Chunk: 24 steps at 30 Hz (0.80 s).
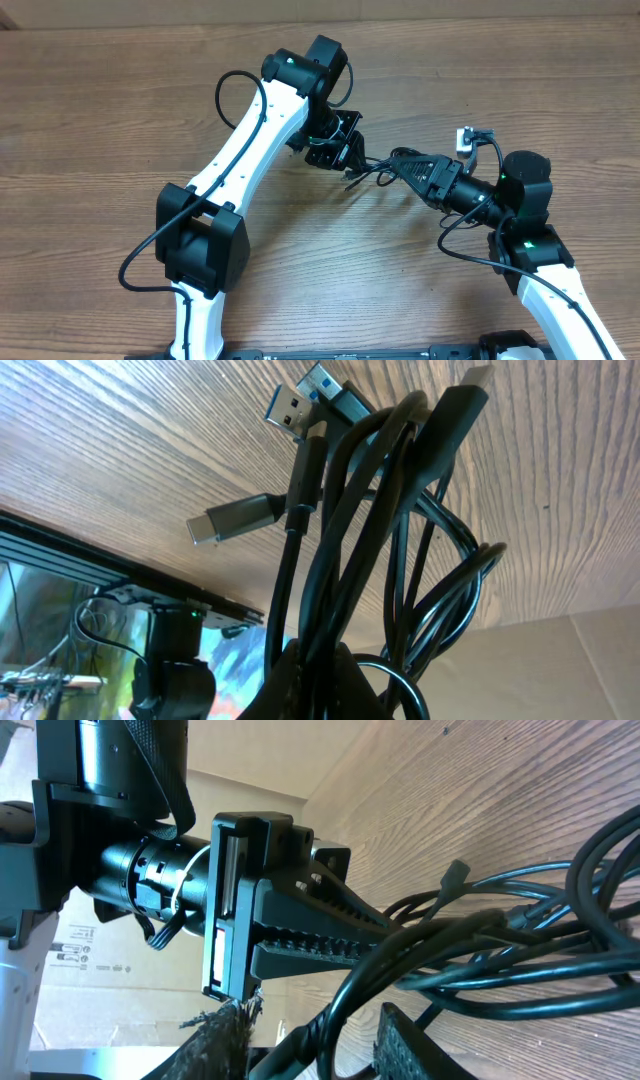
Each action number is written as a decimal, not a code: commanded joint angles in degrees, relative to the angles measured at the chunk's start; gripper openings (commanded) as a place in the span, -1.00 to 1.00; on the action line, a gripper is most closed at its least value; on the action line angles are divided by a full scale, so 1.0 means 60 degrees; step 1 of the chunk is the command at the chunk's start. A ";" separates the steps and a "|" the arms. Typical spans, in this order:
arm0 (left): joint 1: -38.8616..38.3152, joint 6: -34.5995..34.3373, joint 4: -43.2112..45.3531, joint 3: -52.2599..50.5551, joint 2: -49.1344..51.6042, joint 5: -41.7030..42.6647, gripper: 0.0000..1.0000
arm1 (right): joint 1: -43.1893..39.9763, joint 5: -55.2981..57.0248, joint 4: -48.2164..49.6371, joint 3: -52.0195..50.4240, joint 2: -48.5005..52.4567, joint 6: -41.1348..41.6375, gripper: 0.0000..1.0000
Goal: Untangle cables
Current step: 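Release the cables onto the table and lower the right gripper beside them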
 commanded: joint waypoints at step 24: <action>0.0026 -0.0517 0.0040 0.0248 0.0022 -0.0459 -0.62 | 0.0036 0.0652 -0.0321 0.0189 -0.0022 0.0222 -0.39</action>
